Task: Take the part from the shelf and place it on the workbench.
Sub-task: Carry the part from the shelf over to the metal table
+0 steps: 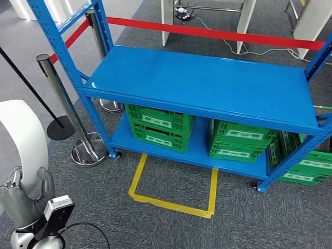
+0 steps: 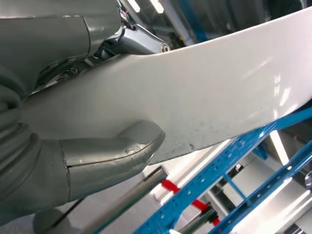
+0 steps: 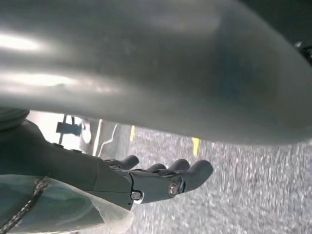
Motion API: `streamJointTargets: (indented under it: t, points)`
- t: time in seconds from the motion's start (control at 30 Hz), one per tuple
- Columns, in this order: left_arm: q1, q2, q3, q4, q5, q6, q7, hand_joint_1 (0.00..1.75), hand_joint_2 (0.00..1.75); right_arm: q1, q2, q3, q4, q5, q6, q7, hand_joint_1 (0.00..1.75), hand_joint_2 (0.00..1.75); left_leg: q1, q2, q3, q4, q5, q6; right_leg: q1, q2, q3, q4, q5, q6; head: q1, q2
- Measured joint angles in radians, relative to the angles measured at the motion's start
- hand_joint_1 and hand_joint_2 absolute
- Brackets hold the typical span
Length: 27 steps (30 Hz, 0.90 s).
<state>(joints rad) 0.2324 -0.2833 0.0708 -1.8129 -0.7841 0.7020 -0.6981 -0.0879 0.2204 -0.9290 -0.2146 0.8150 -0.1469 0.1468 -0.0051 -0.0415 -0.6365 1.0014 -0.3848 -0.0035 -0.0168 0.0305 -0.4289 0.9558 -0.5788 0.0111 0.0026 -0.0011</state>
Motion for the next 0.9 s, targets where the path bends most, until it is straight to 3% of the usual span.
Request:
streamJointTargets:
  t: [0.07, 0.17, 0.2, 0.23, 0.3, 0.37, 0.43, 0.47, 0.5, 0.57, 0.63, 0.67, 0.7, 0.73, 0.77, 0.8, 0.83, 0.9]
  points:
    - [-0.004, 0.001, -0.005, 0.002, -0.006, 0.0, 0.0, 1.75, 1.75, 0.001, 0.002, 0.001, 0.0, 0.006, -0.003, -0.001, 0.0, 0.0, 0.003, 0.009, -0.017, 0.048, -0.047, -0.011, -0.003, -0.024, -0.006, -0.001, 0.009, -0.014, -0.004, 0.0]
    - [-0.009, 0.002, -0.014, 0.008, -0.005, 0.0, 0.0, 1.75, 1.75, 0.005, 0.002, 0.002, 0.0, 0.01, -0.013, -0.001, 0.0, 0.0, 0.01, 0.029, -0.062, 0.229, -0.166, -0.029, -0.001, -0.058, -0.015, 0.0, 0.018, -0.02, -0.009, 0.0]
    - [-0.009, 0.003, -0.016, 0.01, -0.001, 0.0, 0.0, 1.75, 1.75, 0.007, 0.002, 0.002, 0.0, 0.011, -0.02, -0.001, 0.0, 0.0, 0.013, 0.031, -0.064, 0.267, -0.176, -0.032, -0.001, -0.07, -0.018, 0.001, 0.02, -0.019, -0.008, 0.0]
    - [-0.009, 0.003, -0.018, 0.013, 0.004, 0.0, 0.0, 1.75, 1.75, 0.009, 0.002, 0.002, 0.0, 0.012, -0.029, 0.0, 0.0, 0.0, 0.015, 0.033, -0.051, 0.27, -0.167, -0.033, -0.001, -0.08, -0.019, 0.002, 0.021, -0.018, -0.008, 0.0]
    - [-0.012, 0.004, -0.021, 0.017, 0.017, 0.0, 0.0, 1.75, 1.75, 0.013, 0.003, 0.002, 0.0, 0.014, -0.05, 0.0, 0.0, 0.0, 0.016, 0.048, 0.02, 0.171, -0.115, -0.031, 0.0, -0.102, -0.014, 0.004, 0.02, -0.014, -0.008, 0.0]
    - [-0.017, 0.004, -0.024, 0.02, 0.025, 0.0, 0.0, 1.75, 1.75, 0.016, 0.004, 0.002, 0.0, 0.016, -0.066, -0.001, 0.0, 0.0, 0.009, 0.083, 0.089, 0.054, -0.085, -0.019, 0.004, -0.12, -0.011, 0.005, 0.017, -0.005, -0.008, 0.0]
    - [-0.022, 0.004, -0.026, 0.023, 0.023, 0.0, 0.0, 1.75, 1.75, 0.019, 0.004, 0.002, 0.0, 0.021, -0.078, -0.002, 0.0, 0.0, 0.001, 0.098, 0.106, 0.016, -0.09, -0.003, 0.007, -0.136, -0.008, 0.006, 0.016, 0.006, -0.008, 0.0]
    - [-0.022, 0.005, -0.028, 0.025, 0.018, 0.0, 0.0, 1.75, 1.75, 0.019, 0.004, 0.002, 0.0, 0.024, -0.086, -0.003, 0.0, 0.0, 0.001, 0.09, 0.103, 0.009, -0.093, 0.005, 0.008, -0.144, -0.005, 0.006, 0.016, 0.012, -0.009, 0.0]
    - [-0.022, 0.005, -0.029, 0.027, 0.012, 0.0, 0.0, 1.75, 1.75, 0.019, 0.004, 0.002, 0.0, 0.025, -0.095, -0.003, 0.0, 0.0, 0.003, 0.081, 0.103, 0.002, -0.094, 0.012, 0.008, -0.141, -0.005, 0.008, 0.011, 0.017, -0.009, 0.0]
    - [-0.02, 0.005, -0.032, 0.034, 0.003, 0.0, 0.002, 1.75, 1.75, 0.022, 0.004, 0.001, -0.002, 0.021, -0.11, -0.002, 0.0, 0.0, 0.009, 0.062, 0.102, -0.011, -0.093, 0.023, 0.006, -0.099, -0.034, 0.053, -0.02, 0.025, -0.006, 0.0]
    - [-0.018, 0.007, -0.035, 0.042, -0.004, 0.0, 0.007, 1.75, 1.75, 0.028, 0.004, -0.003, -0.003, 0.009, -0.117, -0.002, 0.0, 0.0, 0.011, 0.043, 0.097, -0.013, -0.089, 0.029, 0.004, -0.049, -0.106, 0.183, -0.076, 0.026, -0.001, 0.0]
    - [-0.015, 0.008, -0.036, 0.046, -0.008, 0.0, 0.011, 1.75, 1.75, 0.032, 0.004, -0.006, -0.003, 0.004, -0.119, -0.003, 0.0, 0.0, 0.009, 0.032, 0.095, -0.013, -0.088, 0.031, 0.005, -0.039, -0.149, 0.255, -0.096, 0.026, 0.0, 0.0]
    - [-0.013, 0.009, -0.036, 0.05, -0.01, 0.0, 0.014, 1.75, 1.75, 0.034, 0.004, -0.008, -0.003, 0.001, -0.121, -0.003, 0.0, 0.0, 0.008, 0.02, 0.095, -0.013, -0.088, 0.031, 0.005, -0.035, -0.181, 0.303, -0.1, 0.026, 0.0, 0.0]
    - [-0.01, 0.01, -0.036, 0.053, -0.012, 0.0, 0.016, 1.75, 1.75, 0.036, 0.004, -0.011, -0.003, -0.001, -0.122, -0.002, 0.0, 0.0, 0.007, 0.007, 0.095, -0.012, -0.088, 0.032, 0.005, -0.033, -0.196, 0.315, -0.084, 0.024, 0.0, 0.0]
    - [-0.009, 0.012, -0.037, 0.056, -0.013, 0.0, 0.019, 1.75, 1.75, 0.038, 0.005, -0.013, -0.003, -0.001, -0.123, -0.001, 0.0, 0.0, 0.006, -0.007, 0.096, -0.011, -0.088, 0.032, 0.006, -0.029, -0.192, 0.285, -0.047, 0.022, 0.0, 0.0]
    - [-0.008, 0.014, -0.039, 0.058, -0.016, 0.0, 0.021, 1.75, 1.75, 0.038, 0.007, -0.015, -0.003, 0.001, -0.124, 0.0, 0.0, 0.0, 0.005, -0.021, 0.098, -0.011, -0.088, 0.031, 0.005, -0.016, -0.171, 0.221, 0.001, 0.019, 0.0, 0.0]
    - [-0.009, 0.016, -0.042, 0.06, -0.019, 0.0, 0.023, 1.75, 1.75, 0.038, 0.009, -0.016, -0.003, 0.007, -0.125, 0.001, 0.0, 0.0, 0.005, -0.034, 0.098, -0.009, -0.088, 0.03, 0.004, 0.009, -0.147, 0.155, 0.037, 0.015, 0.0, 0.0]
    - [-0.012, 0.02, -0.052, 0.062, -0.033, 0.0, 0.026, 1.75, 1.75, 0.037, 0.018, -0.017, -0.003, 0.026, -0.123, -0.005, 0.0, 0.0, 0.005, -0.059, 0.089, -0.003, -0.087, 0.022, 0.0, 0.053, -0.108, 0.058, 0.07, 0.01, -0.001, 0.0]
